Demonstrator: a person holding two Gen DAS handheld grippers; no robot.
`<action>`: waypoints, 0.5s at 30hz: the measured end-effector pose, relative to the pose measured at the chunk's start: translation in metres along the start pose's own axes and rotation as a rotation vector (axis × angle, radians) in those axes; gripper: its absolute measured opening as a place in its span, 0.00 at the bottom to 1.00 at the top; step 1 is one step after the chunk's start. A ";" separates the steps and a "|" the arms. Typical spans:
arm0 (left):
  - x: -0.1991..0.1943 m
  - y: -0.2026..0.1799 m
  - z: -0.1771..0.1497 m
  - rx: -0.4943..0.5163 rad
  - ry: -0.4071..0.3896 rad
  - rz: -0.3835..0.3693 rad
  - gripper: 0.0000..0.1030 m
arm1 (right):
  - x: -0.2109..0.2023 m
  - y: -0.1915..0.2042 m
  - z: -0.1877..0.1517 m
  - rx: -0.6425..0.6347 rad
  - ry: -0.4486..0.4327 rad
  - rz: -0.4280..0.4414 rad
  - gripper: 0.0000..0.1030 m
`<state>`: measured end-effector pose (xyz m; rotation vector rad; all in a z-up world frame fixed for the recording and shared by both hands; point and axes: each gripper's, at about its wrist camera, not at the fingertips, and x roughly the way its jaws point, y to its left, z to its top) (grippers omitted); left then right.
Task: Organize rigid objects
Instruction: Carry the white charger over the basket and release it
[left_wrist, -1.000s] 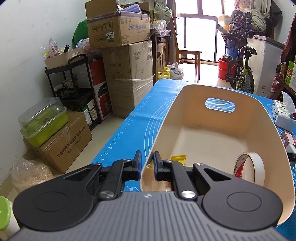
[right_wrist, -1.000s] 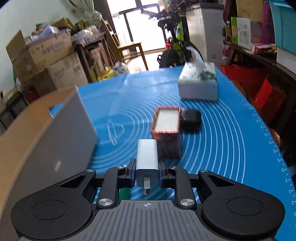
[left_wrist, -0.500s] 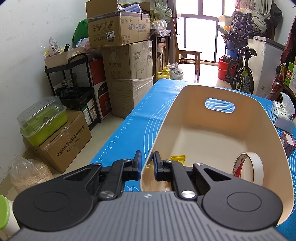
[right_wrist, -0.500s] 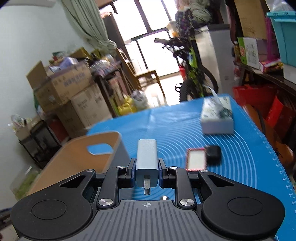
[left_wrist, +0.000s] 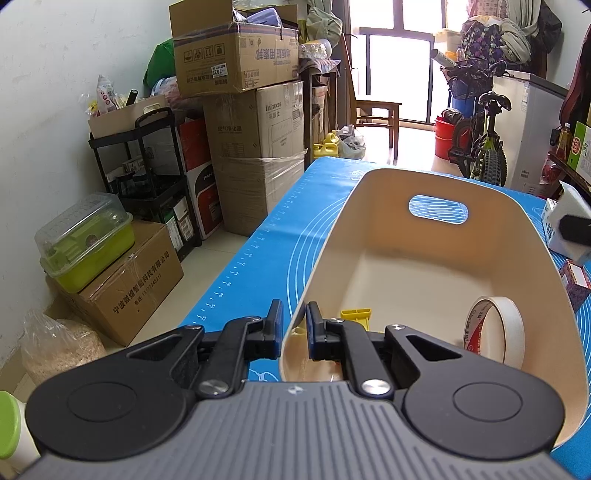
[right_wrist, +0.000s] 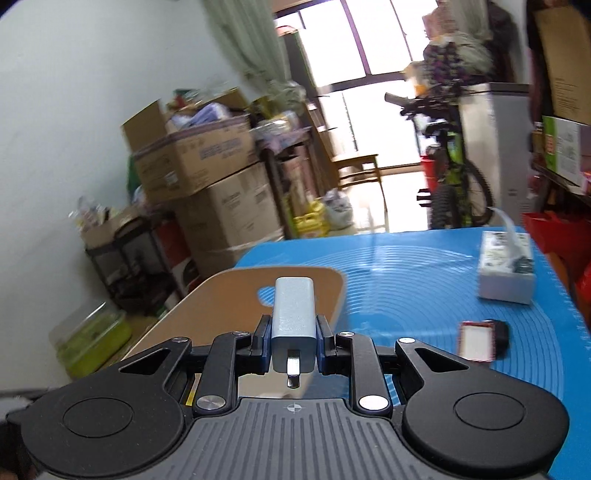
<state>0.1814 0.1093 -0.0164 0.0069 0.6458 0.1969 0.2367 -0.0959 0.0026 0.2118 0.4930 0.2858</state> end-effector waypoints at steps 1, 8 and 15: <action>0.000 0.000 0.000 0.001 0.000 0.000 0.14 | 0.002 0.006 -0.001 -0.011 0.007 0.013 0.31; -0.001 0.000 0.000 0.009 -0.002 -0.001 0.14 | 0.020 0.041 -0.019 -0.106 0.114 0.089 0.31; -0.001 -0.001 0.001 0.007 -0.001 -0.001 0.14 | 0.037 0.074 -0.043 -0.223 0.260 0.169 0.31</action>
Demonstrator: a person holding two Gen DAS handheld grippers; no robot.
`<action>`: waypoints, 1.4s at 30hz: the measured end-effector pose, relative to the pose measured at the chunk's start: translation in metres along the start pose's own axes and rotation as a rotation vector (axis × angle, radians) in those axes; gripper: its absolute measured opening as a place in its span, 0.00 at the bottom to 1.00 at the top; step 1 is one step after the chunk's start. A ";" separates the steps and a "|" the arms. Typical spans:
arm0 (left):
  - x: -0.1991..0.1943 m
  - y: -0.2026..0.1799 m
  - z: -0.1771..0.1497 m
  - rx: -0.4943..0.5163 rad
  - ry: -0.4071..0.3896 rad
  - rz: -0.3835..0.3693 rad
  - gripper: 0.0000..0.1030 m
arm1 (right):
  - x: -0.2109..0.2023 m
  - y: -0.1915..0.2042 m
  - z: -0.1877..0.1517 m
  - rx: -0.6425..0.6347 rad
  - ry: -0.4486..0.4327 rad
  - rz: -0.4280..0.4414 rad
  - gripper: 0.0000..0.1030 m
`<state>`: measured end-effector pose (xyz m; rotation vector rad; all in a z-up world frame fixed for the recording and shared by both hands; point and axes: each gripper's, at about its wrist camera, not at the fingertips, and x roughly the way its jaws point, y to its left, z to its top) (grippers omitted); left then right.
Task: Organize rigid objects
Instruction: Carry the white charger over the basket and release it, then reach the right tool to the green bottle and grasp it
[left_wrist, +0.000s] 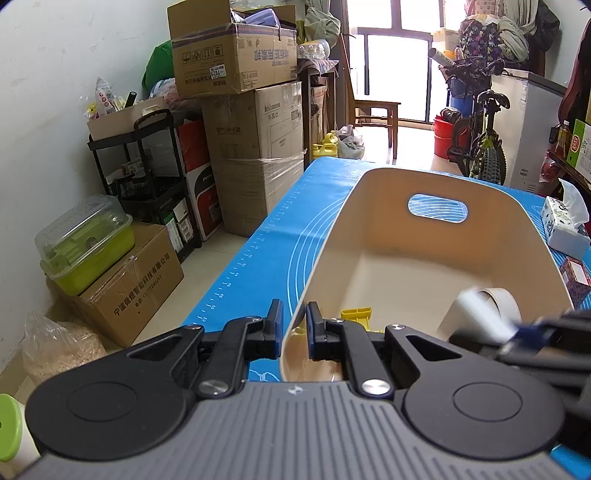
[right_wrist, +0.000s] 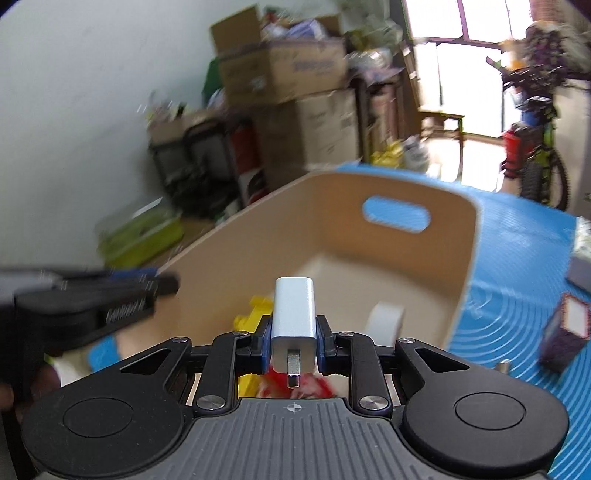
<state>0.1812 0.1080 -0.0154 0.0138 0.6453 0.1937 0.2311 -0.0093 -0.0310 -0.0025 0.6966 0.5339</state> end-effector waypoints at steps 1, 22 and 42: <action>0.000 0.000 0.000 0.000 -0.001 -0.001 0.14 | 0.003 0.004 -0.001 -0.006 0.020 0.010 0.31; 0.000 0.004 0.002 -0.009 0.001 -0.004 0.14 | -0.042 -0.035 0.010 0.101 -0.110 -0.005 0.53; 0.000 0.006 0.003 -0.015 0.004 -0.002 0.14 | -0.042 -0.127 -0.010 0.266 -0.076 -0.241 0.58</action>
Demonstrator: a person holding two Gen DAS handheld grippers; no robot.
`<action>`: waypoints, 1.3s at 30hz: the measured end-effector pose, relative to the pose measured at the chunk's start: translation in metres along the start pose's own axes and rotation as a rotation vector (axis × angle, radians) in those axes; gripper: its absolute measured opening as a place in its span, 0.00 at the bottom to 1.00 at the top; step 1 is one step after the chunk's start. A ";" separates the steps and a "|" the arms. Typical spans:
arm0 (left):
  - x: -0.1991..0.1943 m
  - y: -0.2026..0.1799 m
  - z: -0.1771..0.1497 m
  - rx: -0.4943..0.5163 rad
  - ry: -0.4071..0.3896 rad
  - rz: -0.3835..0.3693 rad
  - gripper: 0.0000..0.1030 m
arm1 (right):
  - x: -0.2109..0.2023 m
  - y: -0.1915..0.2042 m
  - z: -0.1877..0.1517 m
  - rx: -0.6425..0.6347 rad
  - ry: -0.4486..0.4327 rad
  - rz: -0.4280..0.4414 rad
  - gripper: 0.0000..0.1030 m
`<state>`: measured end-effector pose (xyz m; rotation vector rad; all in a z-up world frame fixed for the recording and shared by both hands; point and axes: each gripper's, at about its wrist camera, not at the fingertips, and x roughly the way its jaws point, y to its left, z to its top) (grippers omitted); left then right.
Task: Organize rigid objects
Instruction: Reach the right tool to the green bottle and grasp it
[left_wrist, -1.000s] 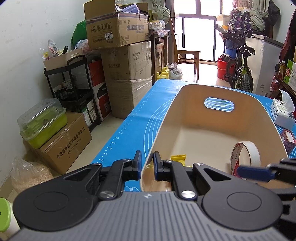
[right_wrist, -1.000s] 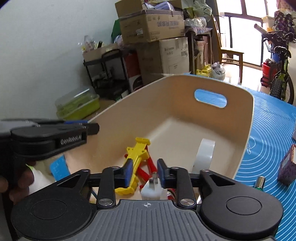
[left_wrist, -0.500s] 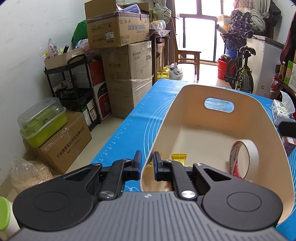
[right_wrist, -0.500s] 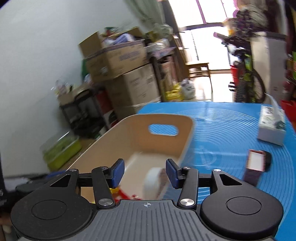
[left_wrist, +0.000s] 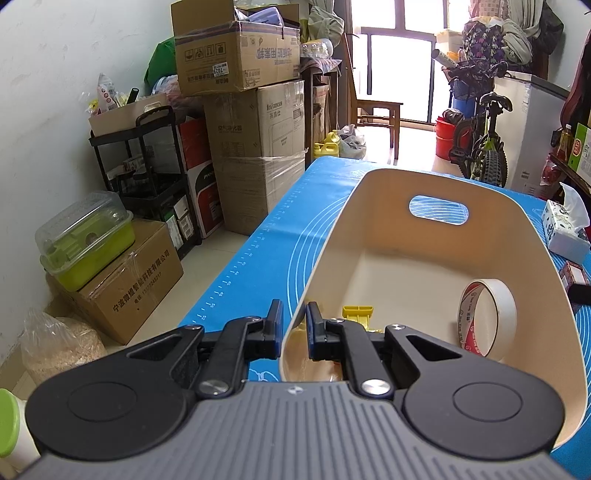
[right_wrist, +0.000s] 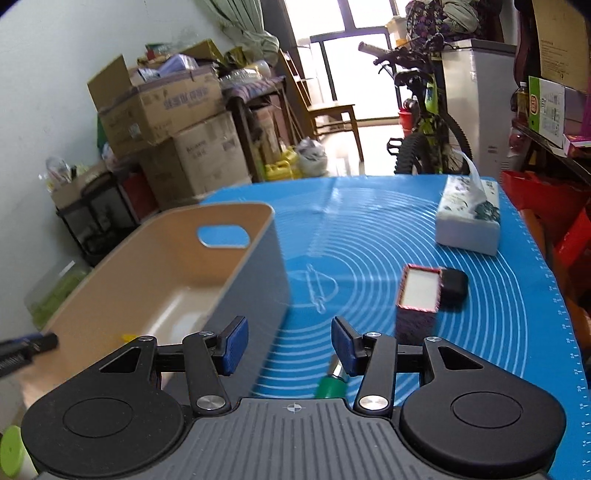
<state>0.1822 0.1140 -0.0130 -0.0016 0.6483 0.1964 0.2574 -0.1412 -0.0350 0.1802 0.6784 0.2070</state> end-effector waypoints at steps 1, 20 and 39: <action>0.000 0.000 0.000 0.000 0.000 0.000 0.14 | 0.002 -0.002 -0.003 -0.003 0.007 -0.011 0.58; -0.001 0.002 -0.002 -0.001 0.001 -0.005 0.14 | 0.053 -0.007 -0.040 -0.042 0.162 -0.095 0.57; -0.001 -0.001 -0.002 -0.002 0.000 -0.002 0.14 | 0.040 0.000 -0.034 -0.085 0.130 -0.140 0.32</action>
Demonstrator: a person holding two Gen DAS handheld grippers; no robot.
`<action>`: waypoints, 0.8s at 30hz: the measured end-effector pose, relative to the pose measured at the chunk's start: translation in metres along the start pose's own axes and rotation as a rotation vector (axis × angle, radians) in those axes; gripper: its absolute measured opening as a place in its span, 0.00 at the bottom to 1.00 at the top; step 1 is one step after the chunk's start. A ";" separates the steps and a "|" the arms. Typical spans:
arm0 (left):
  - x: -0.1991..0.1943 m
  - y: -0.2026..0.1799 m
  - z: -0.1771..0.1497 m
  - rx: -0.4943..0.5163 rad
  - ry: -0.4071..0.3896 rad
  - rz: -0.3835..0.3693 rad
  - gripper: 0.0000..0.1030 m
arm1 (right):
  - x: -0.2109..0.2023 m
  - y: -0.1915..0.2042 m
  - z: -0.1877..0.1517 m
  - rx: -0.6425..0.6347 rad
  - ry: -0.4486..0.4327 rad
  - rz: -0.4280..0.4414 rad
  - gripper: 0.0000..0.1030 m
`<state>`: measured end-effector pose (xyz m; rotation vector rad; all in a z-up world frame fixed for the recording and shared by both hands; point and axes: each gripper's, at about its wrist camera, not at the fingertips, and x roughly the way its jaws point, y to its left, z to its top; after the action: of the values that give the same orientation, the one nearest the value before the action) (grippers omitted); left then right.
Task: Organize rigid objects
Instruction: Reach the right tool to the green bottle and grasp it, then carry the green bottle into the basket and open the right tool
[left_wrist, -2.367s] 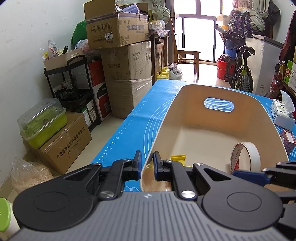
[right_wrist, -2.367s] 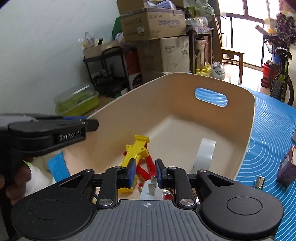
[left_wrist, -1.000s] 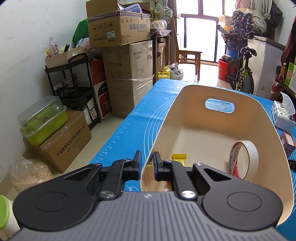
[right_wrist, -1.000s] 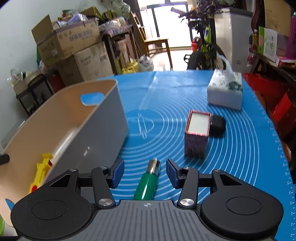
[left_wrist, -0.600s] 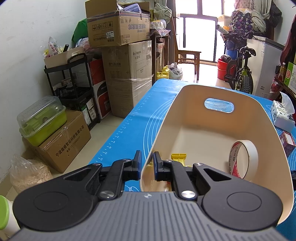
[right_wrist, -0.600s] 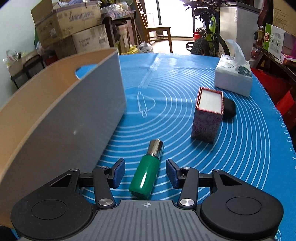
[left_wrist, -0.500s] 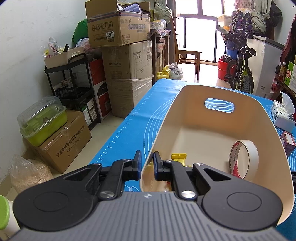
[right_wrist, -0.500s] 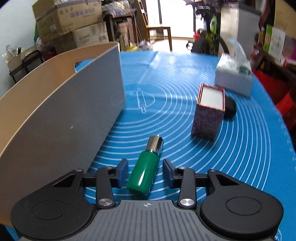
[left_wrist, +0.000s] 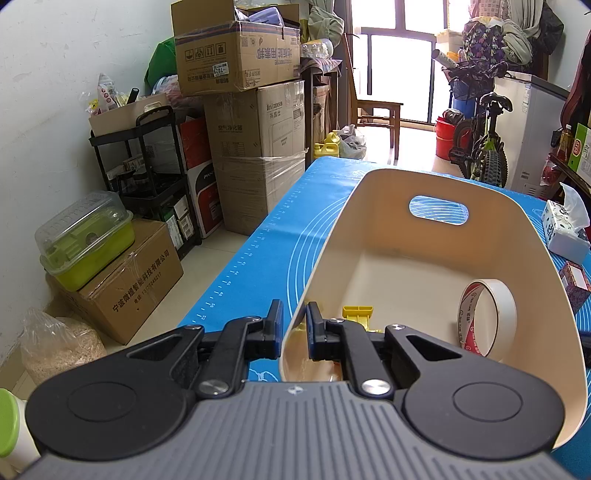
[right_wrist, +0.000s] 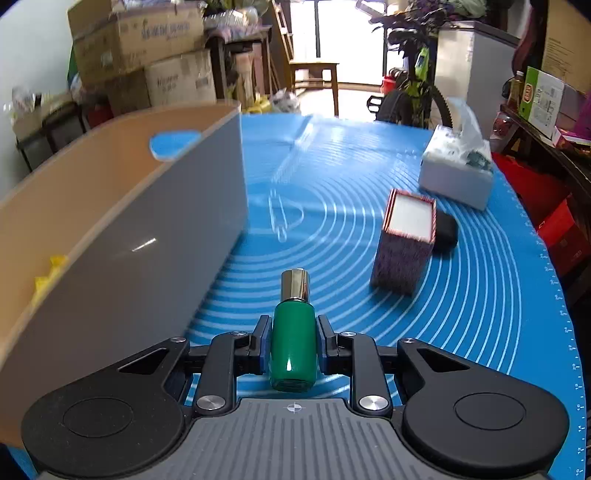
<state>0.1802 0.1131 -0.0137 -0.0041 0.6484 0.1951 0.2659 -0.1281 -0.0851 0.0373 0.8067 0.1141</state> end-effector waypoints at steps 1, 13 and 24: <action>0.000 0.000 0.000 0.000 0.000 -0.001 0.14 | -0.004 -0.001 0.002 0.009 -0.012 0.004 0.32; 0.000 0.000 0.000 0.001 0.001 -0.001 0.14 | -0.055 0.012 0.031 0.045 -0.179 0.079 0.32; 0.000 0.001 0.000 -0.004 0.001 -0.002 0.14 | -0.077 0.056 0.048 -0.030 -0.293 0.189 0.32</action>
<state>0.1801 0.1138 -0.0143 -0.0089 0.6491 0.1948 0.2424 -0.0811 0.0076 0.1000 0.5075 0.2925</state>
